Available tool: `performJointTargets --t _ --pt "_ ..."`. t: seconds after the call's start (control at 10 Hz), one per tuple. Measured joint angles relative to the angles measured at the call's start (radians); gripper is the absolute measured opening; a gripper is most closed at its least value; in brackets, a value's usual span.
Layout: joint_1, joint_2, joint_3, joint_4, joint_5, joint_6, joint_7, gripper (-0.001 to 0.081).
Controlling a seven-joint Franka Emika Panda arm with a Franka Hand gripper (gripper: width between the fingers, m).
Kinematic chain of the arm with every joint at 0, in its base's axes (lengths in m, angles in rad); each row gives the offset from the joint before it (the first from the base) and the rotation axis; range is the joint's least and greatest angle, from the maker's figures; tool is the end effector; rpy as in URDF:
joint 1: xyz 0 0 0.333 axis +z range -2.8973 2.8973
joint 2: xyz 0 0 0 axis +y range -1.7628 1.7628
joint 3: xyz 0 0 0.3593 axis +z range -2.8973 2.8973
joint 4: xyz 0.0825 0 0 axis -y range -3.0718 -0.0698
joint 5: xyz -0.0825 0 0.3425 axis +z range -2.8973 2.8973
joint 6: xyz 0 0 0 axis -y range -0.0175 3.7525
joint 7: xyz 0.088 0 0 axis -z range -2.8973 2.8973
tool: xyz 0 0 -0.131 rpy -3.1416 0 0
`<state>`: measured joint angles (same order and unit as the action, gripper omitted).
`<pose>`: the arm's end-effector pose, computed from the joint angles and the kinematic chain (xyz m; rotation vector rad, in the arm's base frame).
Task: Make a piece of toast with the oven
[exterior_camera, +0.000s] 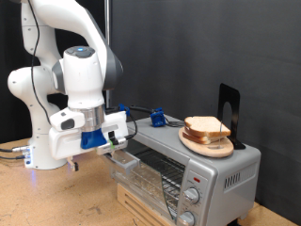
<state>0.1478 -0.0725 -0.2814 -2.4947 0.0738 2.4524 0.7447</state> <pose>0.4323 -0.0573 0.3646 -2.7401 1.3819 -0.0078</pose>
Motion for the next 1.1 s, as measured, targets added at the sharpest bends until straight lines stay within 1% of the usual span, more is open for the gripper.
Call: performJointTargets --t 0.2,0.4,0.5,0.8,1.1 --pt "-0.009 0.011 -0.003 -0.002 0.005 0.019 -0.006 0.0809" --pt "-0.010 0.013 -0.007 -0.002 0.018 0.022 -0.024 0.0809" --pt "-0.011 0.015 -0.007 -0.004 0.012 0.023 -0.025 0.0809" --pt "-0.020 0.019 -0.007 -0.016 -0.007 0.059 -0.028 0.0809" --pt "-0.022 0.017 -0.008 -0.025 0.012 0.079 -0.065 0.0809"
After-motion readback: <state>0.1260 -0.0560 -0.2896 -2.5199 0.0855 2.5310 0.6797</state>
